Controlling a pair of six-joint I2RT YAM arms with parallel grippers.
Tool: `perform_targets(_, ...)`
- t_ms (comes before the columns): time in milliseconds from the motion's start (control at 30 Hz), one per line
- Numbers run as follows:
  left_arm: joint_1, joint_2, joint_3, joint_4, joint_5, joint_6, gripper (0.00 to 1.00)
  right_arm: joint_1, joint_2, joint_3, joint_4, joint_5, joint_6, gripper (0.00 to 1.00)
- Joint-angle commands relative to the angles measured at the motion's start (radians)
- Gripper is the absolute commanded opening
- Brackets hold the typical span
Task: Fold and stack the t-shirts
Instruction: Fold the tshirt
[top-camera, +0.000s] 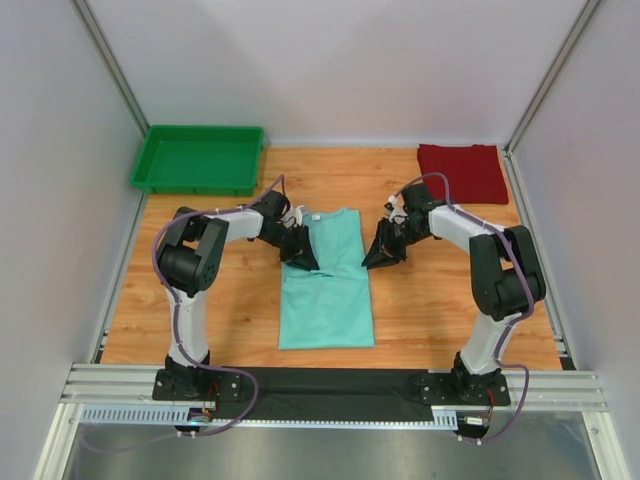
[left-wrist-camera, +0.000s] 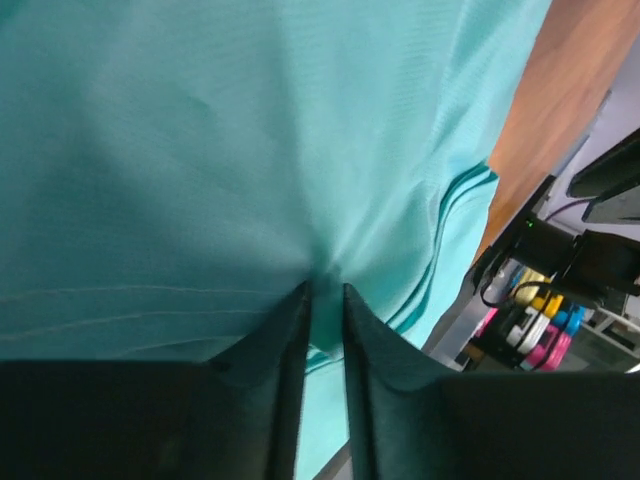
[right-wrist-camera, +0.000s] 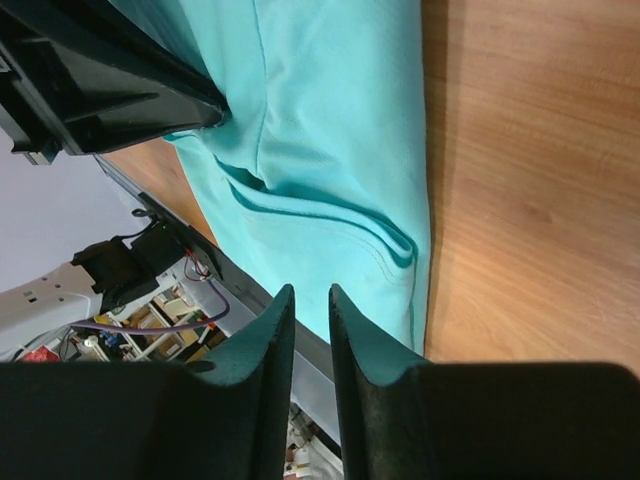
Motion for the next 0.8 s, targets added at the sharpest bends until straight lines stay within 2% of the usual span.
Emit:
perform_targets(0, -0.005, -0.140, -0.043, -0.032, -0.154, 0.090, 0.32, 0.006, -0.084, -0.026, 0.004, 0.012, -0.027, 0.27)
perform_targets(133, -0.017, -0.381, -0.038, -0.140, -0.278, 0.121, 0.43, 0.006, -0.153, -0.089, -0.051, 0.058, -0.099, 0.42)
perform_targets(300, -0.017, -0.611, 0.017, -0.364, -0.417, 0.129, 0.52, 0.009, -0.260, -0.209, -0.087, 0.042, -0.134, 0.51)
perform_targets(333, -0.017, -0.636, 0.002, -0.385, -0.426, 0.106, 0.59, 0.012, -0.274, -0.255, -0.085, 0.012, -0.136, 0.52)
perform_targets(400, -0.017, -0.708, -0.105, -0.402, -0.409, 0.060, 0.60, 0.023, -0.305, -0.301, -0.074, -0.002, -0.128, 0.54)
perform_targets(433, -0.017, -0.731, -0.221, -0.386, -0.351, -0.002, 0.61, 0.028, -0.334, -0.351, -0.065, -0.007, -0.124, 0.54)
perform_targets(533, -0.034, -0.823, -0.434, -0.310, -0.329, -0.083, 0.57, 0.038, -0.366, -0.443, 0.002, -0.024, -0.087, 0.54)
perform_targets(600, -0.034, -0.884, -0.504, -0.220, -0.316, -0.100, 0.51, 0.045, -0.360, -0.464, 0.047, -0.037, -0.062, 0.52)
perform_targets(667, -0.034, -0.909, -0.552, -0.101, -0.271, -0.130, 0.37, 0.043, -0.340, -0.430, 0.088, -0.054, -0.051, 0.39)
perform_targets(700, -0.034, -0.903, -0.550, -0.068, -0.251, -0.136, 0.25, 0.043, -0.333, -0.413, 0.126, -0.059, -0.020, 0.25)
perform_targets(767, -0.036, -0.859, -0.511, -0.001, -0.204, -0.149, 0.19, 0.048, -0.287, -0.345, 0.169, -0.080, 0.022, 0.16)
